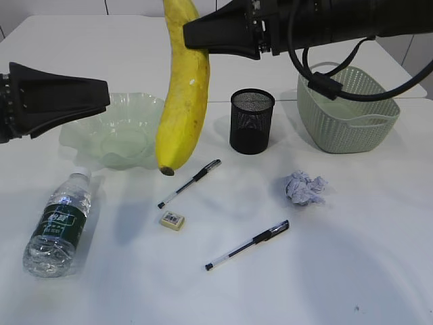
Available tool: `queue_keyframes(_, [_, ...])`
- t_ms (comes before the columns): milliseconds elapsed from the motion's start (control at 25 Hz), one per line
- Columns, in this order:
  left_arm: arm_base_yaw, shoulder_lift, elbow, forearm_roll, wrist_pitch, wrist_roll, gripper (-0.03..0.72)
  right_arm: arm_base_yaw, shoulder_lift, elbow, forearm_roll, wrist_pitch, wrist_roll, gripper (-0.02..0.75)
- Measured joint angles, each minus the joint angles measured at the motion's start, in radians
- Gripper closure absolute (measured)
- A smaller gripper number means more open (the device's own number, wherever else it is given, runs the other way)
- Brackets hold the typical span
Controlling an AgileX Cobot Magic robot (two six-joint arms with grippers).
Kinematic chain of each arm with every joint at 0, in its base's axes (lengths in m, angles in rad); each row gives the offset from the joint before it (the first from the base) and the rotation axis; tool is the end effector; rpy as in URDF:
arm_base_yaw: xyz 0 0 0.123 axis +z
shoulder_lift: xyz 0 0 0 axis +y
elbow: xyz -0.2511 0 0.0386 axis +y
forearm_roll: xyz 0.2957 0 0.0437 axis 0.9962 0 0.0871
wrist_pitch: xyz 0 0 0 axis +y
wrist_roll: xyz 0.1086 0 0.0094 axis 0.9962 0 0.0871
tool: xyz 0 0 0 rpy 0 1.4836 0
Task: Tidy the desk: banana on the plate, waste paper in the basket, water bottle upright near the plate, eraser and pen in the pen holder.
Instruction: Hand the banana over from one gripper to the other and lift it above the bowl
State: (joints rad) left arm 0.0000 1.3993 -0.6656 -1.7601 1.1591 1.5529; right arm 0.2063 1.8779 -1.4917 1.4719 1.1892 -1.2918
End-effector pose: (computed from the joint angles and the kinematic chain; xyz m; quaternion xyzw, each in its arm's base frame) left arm 0.2901 -0.0982 0.2002 0.1658 0.7240 -0.5270 0.4130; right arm 0.4089 0.1885 0.2583 -0.3402 0.6949 0.5260 0.3530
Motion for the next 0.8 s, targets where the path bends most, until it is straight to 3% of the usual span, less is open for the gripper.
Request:
queue_keyframes(360, [0.0, 0.0, 0.0, -0.002, -0.019, -0.069, 0.321, 0.0, 0.0, 0.0, -0.001, 0.0, -0.014, 0.498])
queue_keyframes(600, [0.0, 0.0, 0.0, -0.004, -0.022, -0.131, 0.223, 0.04, 0.0, 0.0, -0.001, 0.0, -0.035, 0.498])
queue_keyframes(800, [0.0, 0.0, 0.0, -0.006, -0.017, -0.195, 0.199, 0.071, 0.0, 0.0, -0.001, 0.0, -0.047, 0.498])
